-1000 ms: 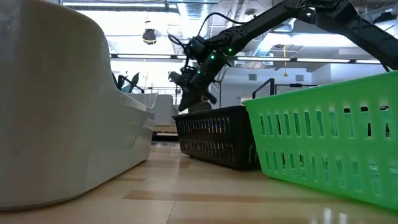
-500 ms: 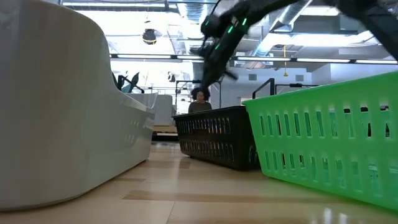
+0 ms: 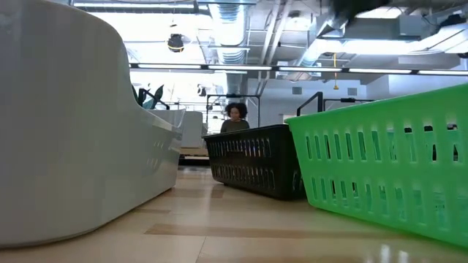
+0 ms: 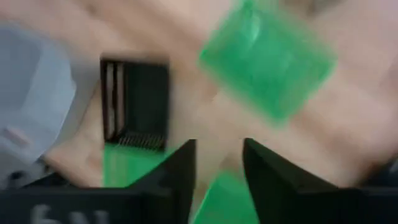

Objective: Stack baskets on shelf by color
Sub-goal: Stack the right gray bin on the gray bin on the shelf

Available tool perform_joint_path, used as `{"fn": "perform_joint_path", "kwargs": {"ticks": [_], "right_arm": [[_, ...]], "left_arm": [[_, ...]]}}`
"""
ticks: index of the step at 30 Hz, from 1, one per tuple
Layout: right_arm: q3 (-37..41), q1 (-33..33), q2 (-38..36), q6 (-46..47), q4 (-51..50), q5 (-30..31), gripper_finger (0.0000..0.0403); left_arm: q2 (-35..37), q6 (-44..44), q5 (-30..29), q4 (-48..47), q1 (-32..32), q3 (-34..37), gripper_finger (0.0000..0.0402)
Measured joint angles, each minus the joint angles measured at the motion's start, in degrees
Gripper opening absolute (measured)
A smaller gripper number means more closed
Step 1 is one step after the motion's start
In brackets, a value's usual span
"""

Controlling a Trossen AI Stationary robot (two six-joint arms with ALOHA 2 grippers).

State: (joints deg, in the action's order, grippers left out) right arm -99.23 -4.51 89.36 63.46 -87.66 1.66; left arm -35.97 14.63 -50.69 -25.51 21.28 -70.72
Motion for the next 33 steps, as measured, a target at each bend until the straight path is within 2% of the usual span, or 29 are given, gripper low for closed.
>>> {"fn": "perform_joint_path", "kwargs": {"ticks": [3, 6, 10, 14, 18, 21, 33], "right_arm": [[4.9, -10.4, -2.7, 18.0, -0.4, -0.8, 0.0219], [8.3, -21.0, -3.3, 34.6, 5.6, -4.1, 0.0248], [8.9, -32.4, 0.7, 51.7, 15.2, -5.7, 0.0254], [9.0, -38.8, 6.4, 63.2, 24.6, -5.7, 0.0251], [8.9, -41.2, 12.2, 66.7, 33.8, -7.0, 0.025], [8.9, -41.1, 16.0, 67.2, 37.0, -8.7, 0.0249], [8.9, -41.2, 23.1, 67.2, 30.9, -10.4, 0.0249]], "left_arm": [[0.0, -1.9, -1.4, 2.3, 0.0, 0.0, 0.0244], [0.0, -6.4, -2.2, 6.1, 0.0, 0.0, 0.0244], [0.0, -14.5, -2.7, 12.8, 0.0, 0.0, 0.0244], [0.0, -21.8, -2.7, 18.7, 0.0, 0.0, 0.0244], [0.0, -25.7, -2.7, 22.5, 0.0, 0.0, 0.0244], [0.0, -28.6, -2.7, 24.7, 0.0, 0.0, 0.0244], [0.0, -29.0, -2.9, 26.4, 0.0, 0.0, 0.0244]]}}
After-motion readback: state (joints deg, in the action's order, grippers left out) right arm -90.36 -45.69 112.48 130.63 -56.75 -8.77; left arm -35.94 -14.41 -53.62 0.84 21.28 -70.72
